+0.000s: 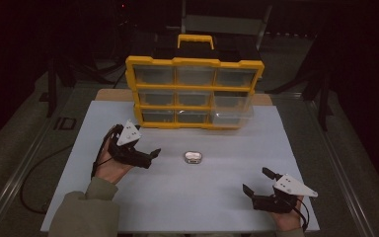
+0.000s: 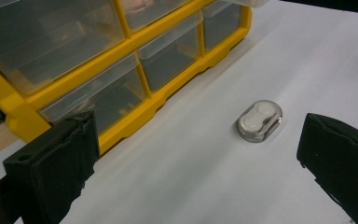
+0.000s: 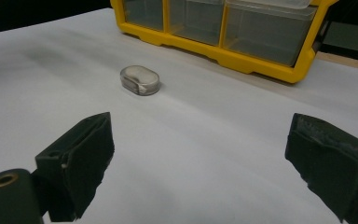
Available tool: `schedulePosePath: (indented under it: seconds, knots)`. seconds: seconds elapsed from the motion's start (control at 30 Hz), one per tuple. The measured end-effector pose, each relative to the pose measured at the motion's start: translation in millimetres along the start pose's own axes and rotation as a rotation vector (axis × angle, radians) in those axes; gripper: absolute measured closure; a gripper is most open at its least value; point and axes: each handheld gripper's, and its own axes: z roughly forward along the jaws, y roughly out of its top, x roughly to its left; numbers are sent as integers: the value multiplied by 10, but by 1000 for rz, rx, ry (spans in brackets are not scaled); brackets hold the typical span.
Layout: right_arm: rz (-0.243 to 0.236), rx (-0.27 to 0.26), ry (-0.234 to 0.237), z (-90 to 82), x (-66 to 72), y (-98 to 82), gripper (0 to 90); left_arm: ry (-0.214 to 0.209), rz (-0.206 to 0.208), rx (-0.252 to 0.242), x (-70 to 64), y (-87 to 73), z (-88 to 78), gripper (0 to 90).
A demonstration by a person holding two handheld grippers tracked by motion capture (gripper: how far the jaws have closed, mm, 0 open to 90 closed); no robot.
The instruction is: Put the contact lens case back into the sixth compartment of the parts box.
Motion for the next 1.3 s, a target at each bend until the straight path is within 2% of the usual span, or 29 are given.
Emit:
schedulePosePath:
  seconds: [0.3, 0.7, 0.97, 1.13, 1.3]
  knots:
    - [-1, 0, 0, -3, 1, 1, 76, -22, 15, 19, -3, 50, 128, 0]
    - [-3, 0, 2, 1, 1, 0, 76, -69, 69, 48, -45, 153, 382, 0]
    - [-3, 2, 4, 0, -1, 0, 76, -113, 93, 87, -39, 203, 565, 0]
    - [-2, 2, 6, 1, -2, -2, 76, -126, 112, 115, -46, 223, 672, 0]
    - [0, 1, 9, 2, -5, -5, 76, -137, 113, 130, -35, 237, 764, 0]
